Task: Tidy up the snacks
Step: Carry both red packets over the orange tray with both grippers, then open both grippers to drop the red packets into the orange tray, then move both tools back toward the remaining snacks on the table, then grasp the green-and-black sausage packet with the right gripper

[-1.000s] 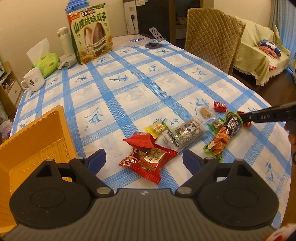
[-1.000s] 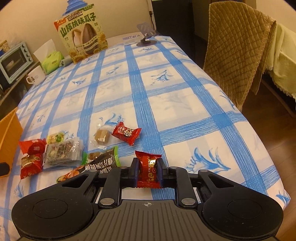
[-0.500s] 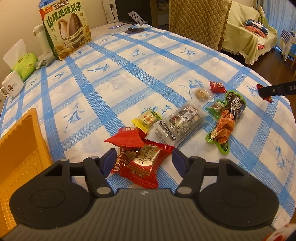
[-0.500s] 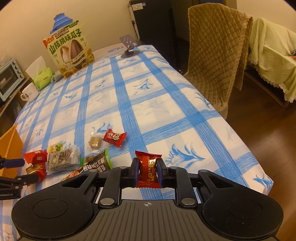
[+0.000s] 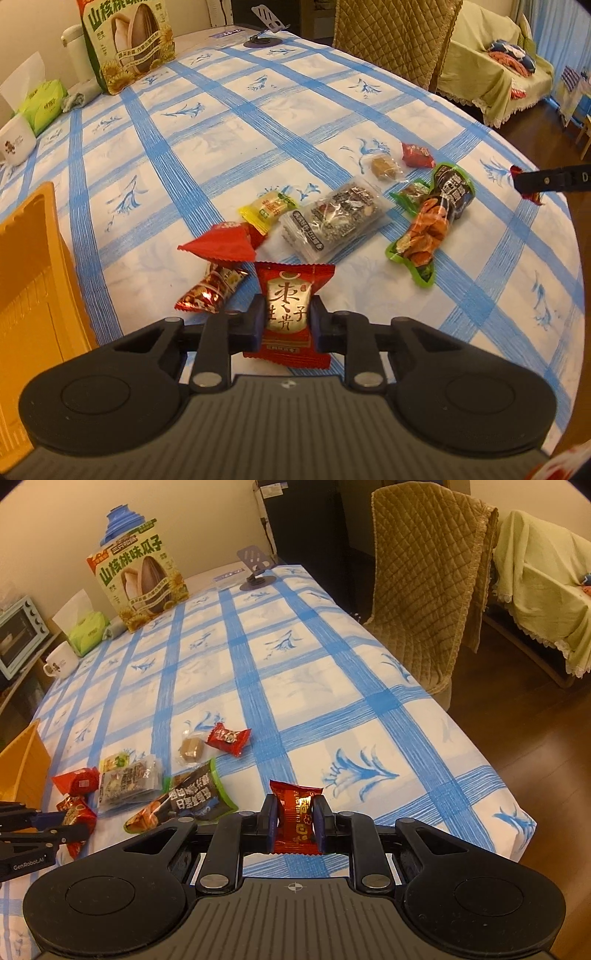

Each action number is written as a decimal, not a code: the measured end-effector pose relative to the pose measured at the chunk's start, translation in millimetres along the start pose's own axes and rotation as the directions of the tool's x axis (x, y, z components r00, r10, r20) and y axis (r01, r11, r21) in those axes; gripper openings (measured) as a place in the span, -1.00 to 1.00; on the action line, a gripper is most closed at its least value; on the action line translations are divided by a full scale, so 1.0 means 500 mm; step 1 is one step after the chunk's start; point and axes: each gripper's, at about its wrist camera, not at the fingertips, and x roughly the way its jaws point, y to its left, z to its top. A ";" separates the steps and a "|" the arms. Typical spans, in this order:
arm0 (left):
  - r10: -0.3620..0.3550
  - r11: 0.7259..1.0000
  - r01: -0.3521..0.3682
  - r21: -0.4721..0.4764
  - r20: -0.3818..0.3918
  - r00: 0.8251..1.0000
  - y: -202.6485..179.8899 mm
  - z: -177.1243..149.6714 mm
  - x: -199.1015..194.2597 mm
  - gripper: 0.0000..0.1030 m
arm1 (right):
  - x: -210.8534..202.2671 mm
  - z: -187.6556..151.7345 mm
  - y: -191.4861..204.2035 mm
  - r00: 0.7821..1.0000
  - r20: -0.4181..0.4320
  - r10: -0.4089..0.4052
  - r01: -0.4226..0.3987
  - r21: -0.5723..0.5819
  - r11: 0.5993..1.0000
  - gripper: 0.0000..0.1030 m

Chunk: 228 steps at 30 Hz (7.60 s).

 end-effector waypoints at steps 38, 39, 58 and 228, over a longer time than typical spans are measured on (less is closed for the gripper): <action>0.379 0.806 -0.294 -0.513 0.067 0.923 0.316 -0.166 -0.361 -0.59 | -0.006 -0.010 0.565 0.810 -0.256 0.528 -0.583 -0.456 0.672 -0.60; 0.385 0.800 -0.298 -0.521 0.065 0.921 0.328 -0.167 -0.361 -0.59 | 0.006 -0.010 0.585 0.806 -0.263 0.531 -0.588 -0.462 0.664 -0.60; 0.343 0.790 -0.293 -0.539 -0.007 0.939 0.475 -0.161 -0.259 -0.59 | 0.188 -0.017 0.777 0.859 -0.288 0.424 -0.512 -0.452 0.730 -0.60; 0.024 0.998 -0.024 -0.066 0.011 1.000 -0.057 0.049 0.057 0.06 | 0.086 0.031 0.055 0.980 -0.198 0.003 -0.023 -0.098 0.995 -0.42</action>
